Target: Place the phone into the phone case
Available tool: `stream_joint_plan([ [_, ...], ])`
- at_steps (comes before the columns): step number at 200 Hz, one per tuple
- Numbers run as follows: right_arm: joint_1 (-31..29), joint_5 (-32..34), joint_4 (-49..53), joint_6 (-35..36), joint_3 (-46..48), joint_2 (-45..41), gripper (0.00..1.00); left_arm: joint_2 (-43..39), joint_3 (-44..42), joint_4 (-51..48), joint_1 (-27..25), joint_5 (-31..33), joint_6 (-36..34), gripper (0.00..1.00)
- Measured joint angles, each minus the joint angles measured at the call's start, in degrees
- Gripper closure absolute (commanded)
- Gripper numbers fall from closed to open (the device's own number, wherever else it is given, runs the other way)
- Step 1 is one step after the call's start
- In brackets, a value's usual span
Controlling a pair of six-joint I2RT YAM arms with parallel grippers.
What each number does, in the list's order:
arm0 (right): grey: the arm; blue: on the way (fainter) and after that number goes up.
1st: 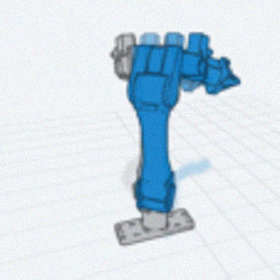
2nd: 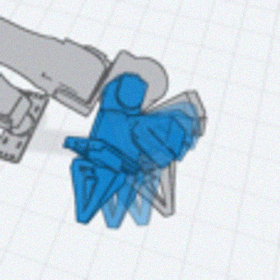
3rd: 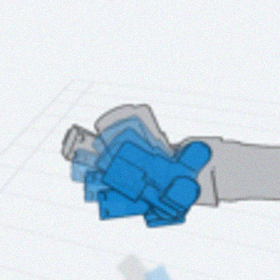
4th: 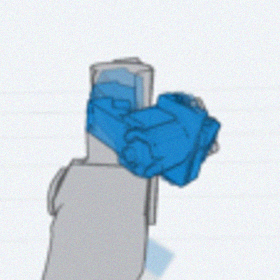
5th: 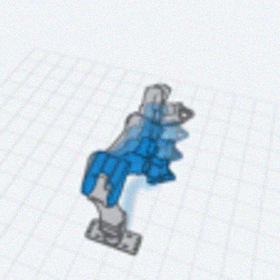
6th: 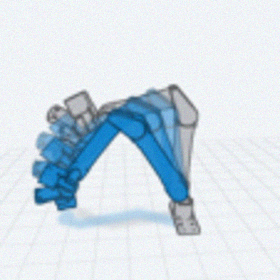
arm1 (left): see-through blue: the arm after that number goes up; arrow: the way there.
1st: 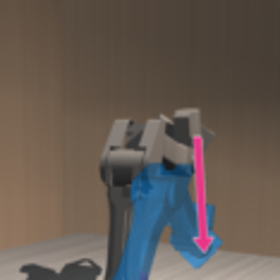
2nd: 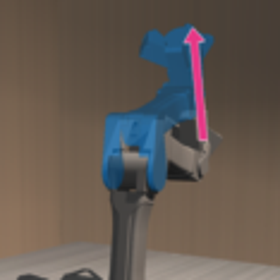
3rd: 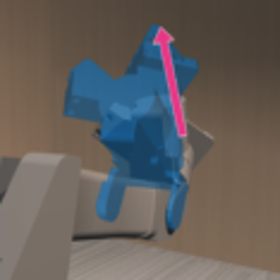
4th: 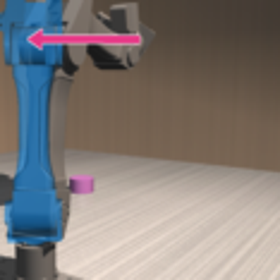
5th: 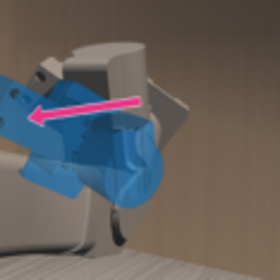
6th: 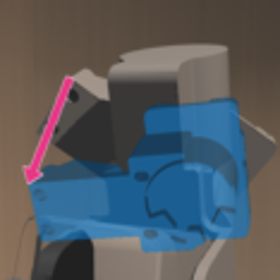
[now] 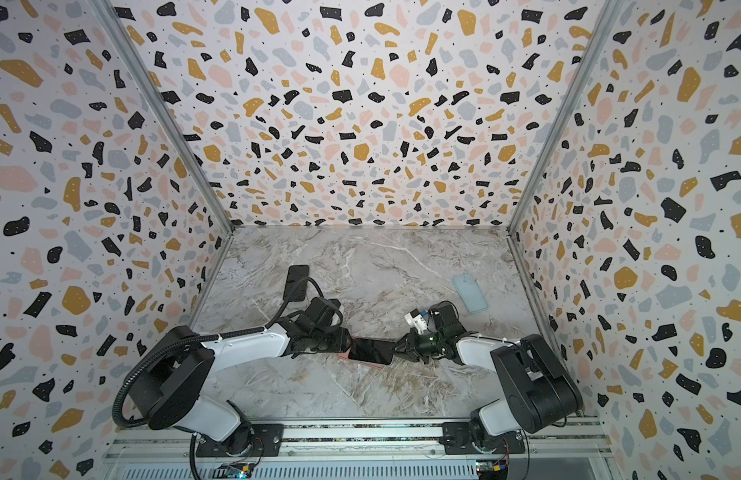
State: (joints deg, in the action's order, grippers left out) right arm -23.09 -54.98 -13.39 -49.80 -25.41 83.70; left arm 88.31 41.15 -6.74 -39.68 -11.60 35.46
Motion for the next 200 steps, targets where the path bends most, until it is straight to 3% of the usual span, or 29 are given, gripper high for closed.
stream_joint_plan([
  [122,-1.0,-0.8,-2.6,0.0,-0.3,2.9,1.0,0.3,-0.9,1.7,0.6,0.1,0.7,0.51],
  [200,-0.9,-1.9,3.0,5.3,-5.2,6.1,1.0,0.4,-0.8,1.6,0.9,1.2,0.3,0.51],
])
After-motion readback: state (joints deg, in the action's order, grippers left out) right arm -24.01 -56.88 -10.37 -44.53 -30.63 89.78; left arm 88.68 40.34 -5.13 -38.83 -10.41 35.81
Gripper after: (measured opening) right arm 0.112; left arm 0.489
